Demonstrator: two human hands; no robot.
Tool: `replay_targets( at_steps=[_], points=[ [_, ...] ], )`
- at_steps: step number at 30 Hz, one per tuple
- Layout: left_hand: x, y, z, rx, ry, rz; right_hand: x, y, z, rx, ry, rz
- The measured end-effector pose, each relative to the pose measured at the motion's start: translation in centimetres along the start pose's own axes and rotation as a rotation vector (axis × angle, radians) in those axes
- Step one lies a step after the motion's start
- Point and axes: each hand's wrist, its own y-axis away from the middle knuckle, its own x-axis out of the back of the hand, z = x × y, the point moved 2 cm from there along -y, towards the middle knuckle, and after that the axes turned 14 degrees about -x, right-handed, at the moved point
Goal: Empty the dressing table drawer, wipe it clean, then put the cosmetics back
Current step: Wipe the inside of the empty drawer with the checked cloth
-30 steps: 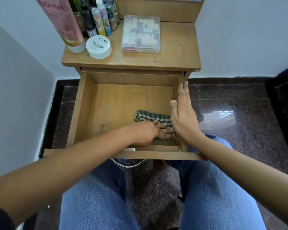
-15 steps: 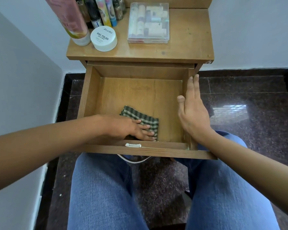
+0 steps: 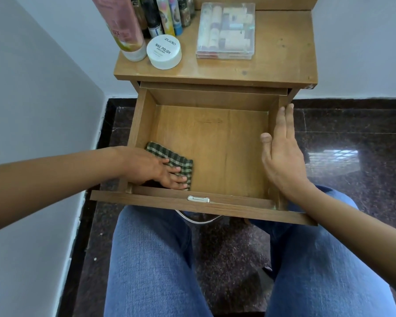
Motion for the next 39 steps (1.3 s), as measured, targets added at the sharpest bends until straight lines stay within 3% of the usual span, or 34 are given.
replay_targets(
  at_steps=[4,14,20,25,36,39],
  points=[
    [2.1,-0.8,1.3,0.075,0.029,0.034,-0.4,-0.1,0.5,-0.035,0.023,-0.006],
    [10.4,-10.8,3.3,-0.094,-0.085,0.242,0.5,0.2,0.4,-0.016,-0.072,-0.024],
    [11.4,-13.0,3.8,0.024,-0.116,0.247,0.7,0.3,0.2,-0.028,-0.091,-0.029],
    [11.3,-12.6,4.5,0.024,-0.107,0.327,0.6,0.7,0.2,-0.058,-0.084,-0.015],
    [16.1,-10.9,2.4,0.572,-0.015,0.642,0.4,0.4,0.1,-0.073,-0.091,-0.006],
    [17.4,-10.8,1.6,0.617,-0.056,0.669,0.6,0.4,0.3,-0.081,-0.062,-0.006]
  ],
)
